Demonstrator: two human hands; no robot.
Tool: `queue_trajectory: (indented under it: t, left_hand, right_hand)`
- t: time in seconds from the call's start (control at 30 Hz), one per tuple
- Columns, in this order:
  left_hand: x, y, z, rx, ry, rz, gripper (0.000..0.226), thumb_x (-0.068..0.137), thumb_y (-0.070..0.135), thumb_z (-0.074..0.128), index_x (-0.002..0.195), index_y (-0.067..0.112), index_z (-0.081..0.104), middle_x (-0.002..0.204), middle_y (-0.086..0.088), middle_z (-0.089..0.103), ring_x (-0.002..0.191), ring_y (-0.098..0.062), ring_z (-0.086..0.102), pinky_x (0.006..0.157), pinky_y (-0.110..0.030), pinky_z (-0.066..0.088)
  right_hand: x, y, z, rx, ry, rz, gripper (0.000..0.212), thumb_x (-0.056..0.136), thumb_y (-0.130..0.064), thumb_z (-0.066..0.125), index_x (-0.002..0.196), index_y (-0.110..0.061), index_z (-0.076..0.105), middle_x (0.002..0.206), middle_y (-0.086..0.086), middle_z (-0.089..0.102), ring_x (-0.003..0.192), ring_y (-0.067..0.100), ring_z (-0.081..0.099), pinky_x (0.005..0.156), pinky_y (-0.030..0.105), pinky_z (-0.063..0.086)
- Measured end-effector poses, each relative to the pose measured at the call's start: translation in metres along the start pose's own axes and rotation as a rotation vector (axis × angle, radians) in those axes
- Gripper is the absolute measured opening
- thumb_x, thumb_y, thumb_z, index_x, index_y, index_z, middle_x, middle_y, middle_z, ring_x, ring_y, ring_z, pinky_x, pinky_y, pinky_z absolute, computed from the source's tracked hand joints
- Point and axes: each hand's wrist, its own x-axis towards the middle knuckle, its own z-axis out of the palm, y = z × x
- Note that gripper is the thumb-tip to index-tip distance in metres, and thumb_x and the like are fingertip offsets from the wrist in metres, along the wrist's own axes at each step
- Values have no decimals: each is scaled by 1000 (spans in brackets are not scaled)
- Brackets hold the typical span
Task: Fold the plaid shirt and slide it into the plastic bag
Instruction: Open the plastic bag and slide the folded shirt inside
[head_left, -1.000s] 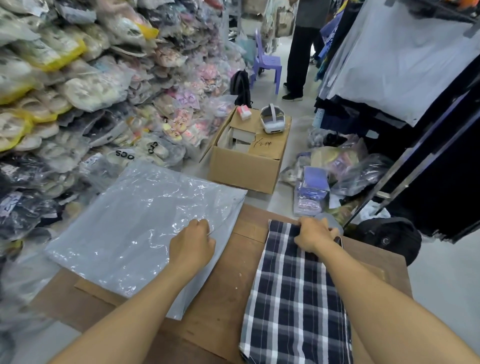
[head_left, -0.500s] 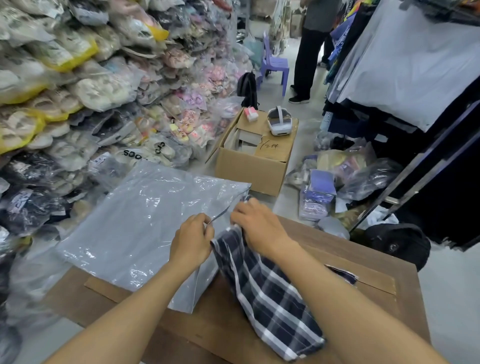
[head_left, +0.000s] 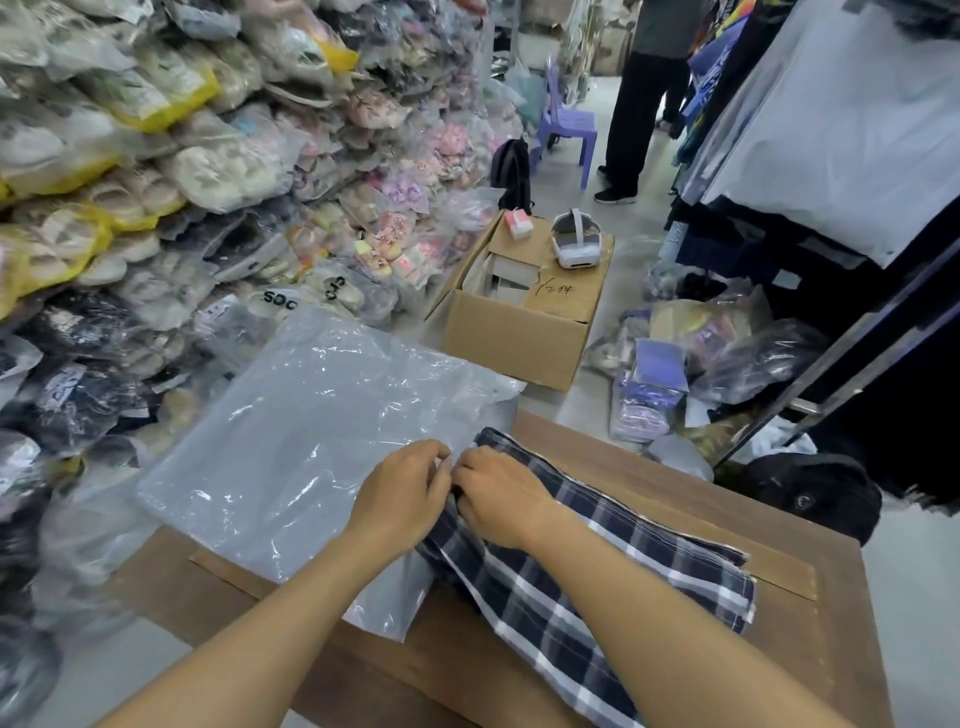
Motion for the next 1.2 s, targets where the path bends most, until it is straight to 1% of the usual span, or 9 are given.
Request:
queue_trajectory:
  t: [0.23, 0.37, 0.47, 0.6, 0.77, 0.9, 1.03, 1.13, 1.2]
  left_hand:
    - [-1, 4, 4, -25, -47, 5, 19, 99, 30, 46, 103, 23, 63, 84, 8, 62, 81, -18, 60, 72, -41, 54]
    - [3, 8, 12, -26, -79, -37, 21, 99, 30, 43, 108, 21, 60, 98, 3, 65, 86, -20, 62, 75, -42, 54]
    - [8, 10, 17, 42, -125, -48, 16, 99, 29, 44, 106, 21, 56, 94, 2, 64, 83, -23, 60, 68, -37, 48]
    - [9, 16, 28, 207, -221, -43, 15, 96, 30, 47, 106, 20, 54, 96, -1, 64, 77, -25, 62, 63, -35, 46]
    - [8, 20, 38, 259, -212, -14, 20, 95, 24, 49, 112, 15, 55, 89, -4, 62, 77, -25, 60, 65, -37, 50]
    - [6, 23, 40, 220, -186, 1, 21, 97, 21, 46, 115, 14, 55, 84, -2, 60, 75, -24, 60, 63, -36, 47]
    - [2, 19, 38, 203, -198, 29, 16, 99, 22, 42, 107, 16, 54, 82, -1, 63, 70, -23, 61, 64, -41, 54]
    - [0, 16, 36, 166, -192, 42, 19, 99, 24, 41, 108, 17, 56, 83, 0, 65, 70, -23, 62, 60, -37, 50]
    - [-3, 16, 35, 144, -198, 65, 17, 99, 24, 41, 106, 19, 55, 83, 2, 63, 69, -21, 61, 58, -35, 46]
  right_hand:
    - [14, 5, 17, 294, -56, 172, 37, 87, -31, 44, 117, -15, 59, 123, 12, 60, 112, 30, 54, 92, 44, 50]
    - [1, 6, 14, 447, -65, 194, 56, 89, -32, 53, 143, -30, 41, 156, 1, 36, 133, 25, 47, 98, 45, 51]
    - [-23, 16, 3, 414, 135, 293, 54, 96, -39, 57, 147, -28, 43, 152, -6, 41, 132, 19, 45, 103, 41, 46]
    - [-75, 49, -6, 343, 142, 624, 48, 96, -37, 60, 140, -21, 51, 135, -1, 49, 127, 20, 41, 107, 45, 42]
    - [-149, 100, -9, 392, 16, 1048, 88, 80, -65, 68, 149, -21, 38, 152, 9, 41, 139, 36, 34, 112, 50, 36]
    - [-176, 115, 0, 640, -72, 1057, 115, 48, -82, 76, 141, -18, 51, 143, 5, 57, 127, 27, 55, 105, 43, 47]
    - [-162, 111, 7, 602, -44, 1043, 79, 76, -51, 81, 142, -20, 50, 145, 6, 55, 130, 30, 52, 106, 41, 45]
    - [-134, 100, 5, 634, 7, 1043, 79, 82, -46, 78, 148, -17, 44, 150, 6, 52, 135, 31, 49, 110, 42, 42]
    - [-107, 87, 3, 653, 67, 1014, 64, 84, -43, 78, 137, -18, 53, 135, 4, 63, 125, 29, 58, 104, 42, 48]
